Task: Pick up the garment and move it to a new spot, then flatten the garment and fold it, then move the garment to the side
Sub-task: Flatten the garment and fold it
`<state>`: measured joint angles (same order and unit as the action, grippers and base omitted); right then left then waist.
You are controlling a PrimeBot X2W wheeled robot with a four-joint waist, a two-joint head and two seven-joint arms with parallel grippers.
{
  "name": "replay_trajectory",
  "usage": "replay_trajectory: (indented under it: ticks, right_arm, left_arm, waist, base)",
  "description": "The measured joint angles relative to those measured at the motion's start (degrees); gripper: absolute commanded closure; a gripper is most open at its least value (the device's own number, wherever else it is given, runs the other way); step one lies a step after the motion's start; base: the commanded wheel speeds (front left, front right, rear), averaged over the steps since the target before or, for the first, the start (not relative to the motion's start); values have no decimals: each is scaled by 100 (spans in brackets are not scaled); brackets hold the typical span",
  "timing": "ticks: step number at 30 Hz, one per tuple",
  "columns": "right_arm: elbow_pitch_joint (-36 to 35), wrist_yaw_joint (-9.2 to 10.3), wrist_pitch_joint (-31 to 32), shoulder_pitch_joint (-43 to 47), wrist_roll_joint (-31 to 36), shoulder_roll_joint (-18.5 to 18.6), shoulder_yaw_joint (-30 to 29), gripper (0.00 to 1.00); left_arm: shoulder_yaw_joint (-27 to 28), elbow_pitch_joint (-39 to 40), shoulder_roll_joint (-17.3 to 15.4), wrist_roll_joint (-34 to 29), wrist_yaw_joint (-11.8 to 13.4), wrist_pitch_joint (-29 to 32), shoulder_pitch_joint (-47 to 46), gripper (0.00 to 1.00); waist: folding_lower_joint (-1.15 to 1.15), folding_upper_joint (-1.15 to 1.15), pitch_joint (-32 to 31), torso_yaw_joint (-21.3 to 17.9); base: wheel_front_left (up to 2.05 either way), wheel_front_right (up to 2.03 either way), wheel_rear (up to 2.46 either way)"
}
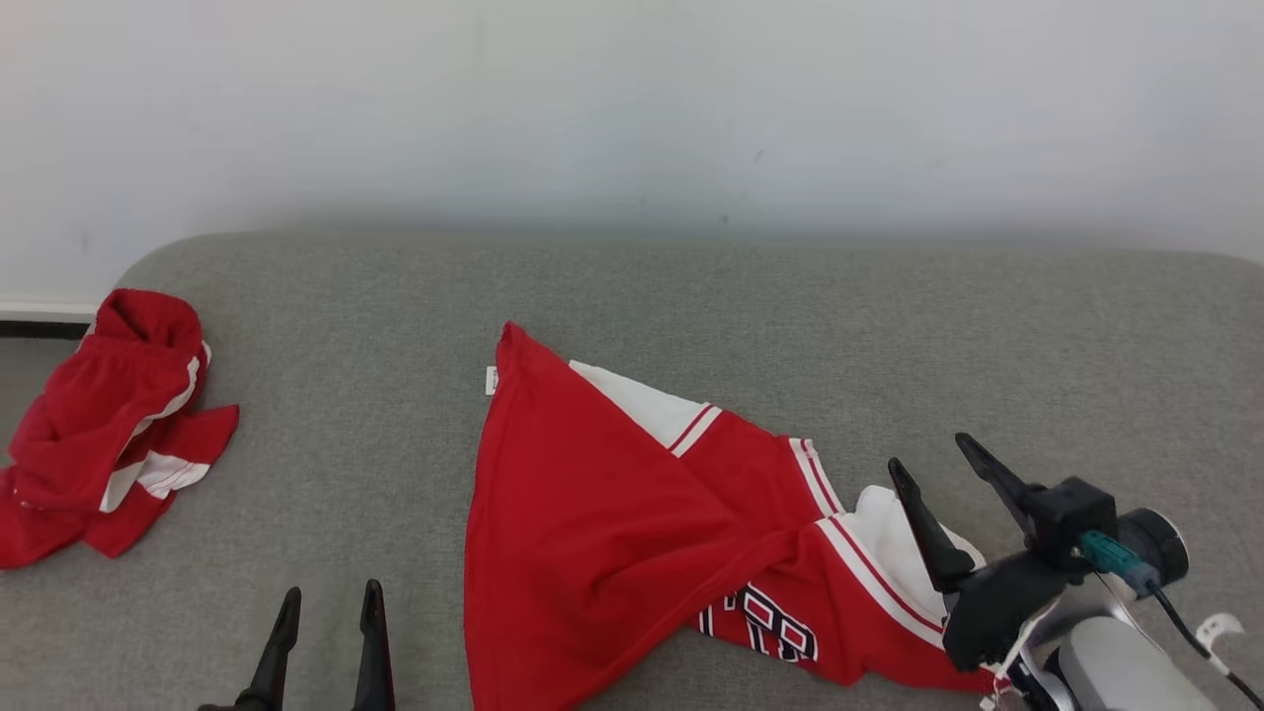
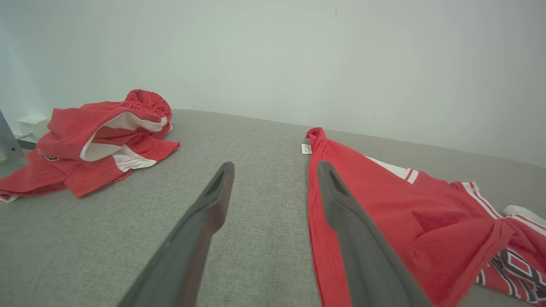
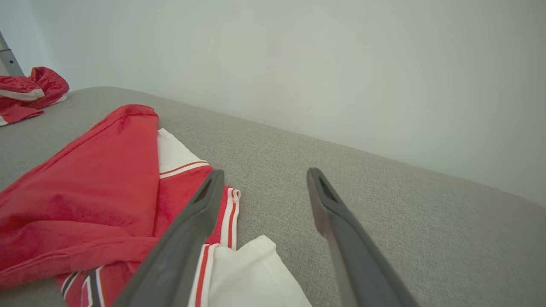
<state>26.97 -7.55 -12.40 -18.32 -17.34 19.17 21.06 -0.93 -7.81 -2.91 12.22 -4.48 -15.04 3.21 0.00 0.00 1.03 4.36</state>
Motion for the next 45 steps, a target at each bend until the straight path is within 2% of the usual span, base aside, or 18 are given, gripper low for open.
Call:
replay_trajectory:
  ticks: [10, 21, 25, 26, 27, 28, 32, 40, 45]
  right_arm:
    - [1258, 0, 722, -1224, -237, 38, 679, 0]
    - [2191, 0, 1334, -1959, -665, 111, 1345, 0]
    - [2496, 0, 1730, -2137, -897, 97, 1706, 0]
    - [2532, 0, 1771, -2165, -950, 91, 1770, 11]
    - [2582, 0, 1867, -2193, -1012, 83, 1834, 62]
    - [2610, 0, 1950, -2229, -1080, 75, 1895, 100]
    - [2715, 0, 1974, -2396, -1301, 90, 1989, 100]
    - [2998, 0, 996, -3235, -1270, 476, 1583, 100]
    - [3403, 0, 850, -3582, -1121, 535, 1411, 100]
  left_arm:
    - [-134, -66, 0, 104, -3, 0, -161, 0]
    - [-364, -100, 1, 240, 45, 0, -355, 0]
    - [-421, -102, 0, 282, 93, 0, -393, 0]
    - [-428, -107, 1, 311, 94, 0, -411, 0]
    - [-436, -111, 1, 312, 96, 0, -431, 0]
    - [-444, -113, 0, 318, 101, -1, -444, 0]
    - [-481, -123, 0, 344, 112, 0, -461, 0]
    - [-528, -123, 1, 344, 121, 0, -476, 0]
    - [-588, -146, 1, 347, 122, 0, -476, 0]
  waist:
    - [0, 0, 247, 490]
    - [1, 0, 552, 923]
    - [1, 0, 675, 1042]
    - [1, 1, 688, 1056]
    - [1, 0, 697, 1064]
    - [0, 0, 701, 1066]
    - [0, 0, 710, 1052]
    - [1, 1, 700, 998]
    - [0, 1, 684, 1004]
  base:
    - [0, 0, 0]
    - [0, 0, 0]
    - [0, 0, 0]
    - [0, 0, 0]
    - [0, 0, 0]
    - [0, 0, 0]
    - [0, 0, 0]
    - [0, 0, 0]
    - [0, 0, 0]
